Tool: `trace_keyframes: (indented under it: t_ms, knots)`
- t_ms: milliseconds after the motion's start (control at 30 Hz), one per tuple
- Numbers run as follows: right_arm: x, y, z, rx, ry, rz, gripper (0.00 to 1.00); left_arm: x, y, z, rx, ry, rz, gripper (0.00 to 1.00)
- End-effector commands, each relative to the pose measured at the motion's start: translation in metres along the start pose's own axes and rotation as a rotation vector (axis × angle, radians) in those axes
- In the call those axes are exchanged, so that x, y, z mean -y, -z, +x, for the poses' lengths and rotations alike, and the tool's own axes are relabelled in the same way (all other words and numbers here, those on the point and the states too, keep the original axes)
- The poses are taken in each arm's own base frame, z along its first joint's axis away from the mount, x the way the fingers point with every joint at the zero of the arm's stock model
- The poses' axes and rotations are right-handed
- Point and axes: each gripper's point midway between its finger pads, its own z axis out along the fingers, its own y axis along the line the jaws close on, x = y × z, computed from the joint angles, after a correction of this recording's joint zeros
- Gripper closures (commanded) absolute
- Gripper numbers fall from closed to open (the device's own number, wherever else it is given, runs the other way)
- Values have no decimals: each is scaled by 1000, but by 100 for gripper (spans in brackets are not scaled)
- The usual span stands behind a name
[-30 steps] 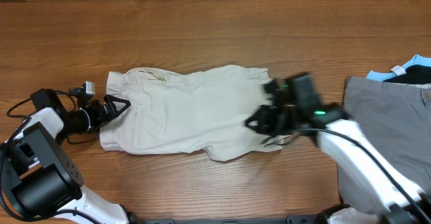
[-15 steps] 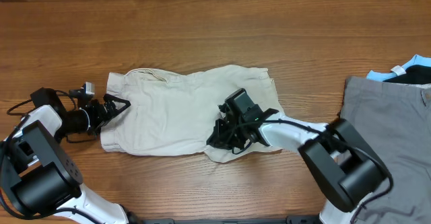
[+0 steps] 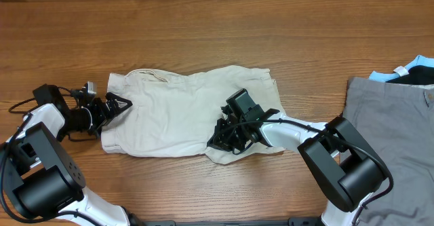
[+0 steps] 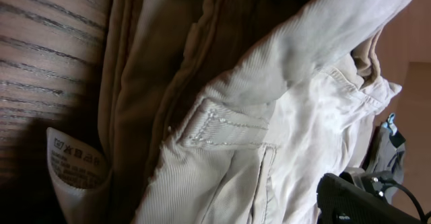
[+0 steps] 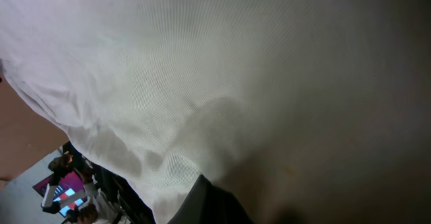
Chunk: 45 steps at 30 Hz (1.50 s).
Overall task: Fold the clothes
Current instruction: 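Grasp the left end with the left gripper, pinch the middle with the right, then lift the left end with the left gripper and fold it toward the right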
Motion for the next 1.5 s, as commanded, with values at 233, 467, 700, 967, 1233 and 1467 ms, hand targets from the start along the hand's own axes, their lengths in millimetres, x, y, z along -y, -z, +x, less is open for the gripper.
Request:
trace_keyframes:
  t_ms: [233,467,700,967,1233,1467]
  knots:
    - [27,-10,-3,16,-55,90,96,-104,-10,49,-114,72,-279,0]
    - [27,-10,-3,15,-55,89,96,-78,-26,51,-142,-41,-155,0]
    - [26,-10,-3,16,-55,89,96,-63,-68,83,-301,-126,-106,20]
    - [26,-10,-2,10,-55,85,96,-58,-69,85,-344,-120,-109,73]
    - [21,-8,1,-21,-52,52,96,-35,-30,47,-323,-36,-65,93]
    - [10,40,-19,88,67,79,96,11,19,7,-264,-98,-91,94]
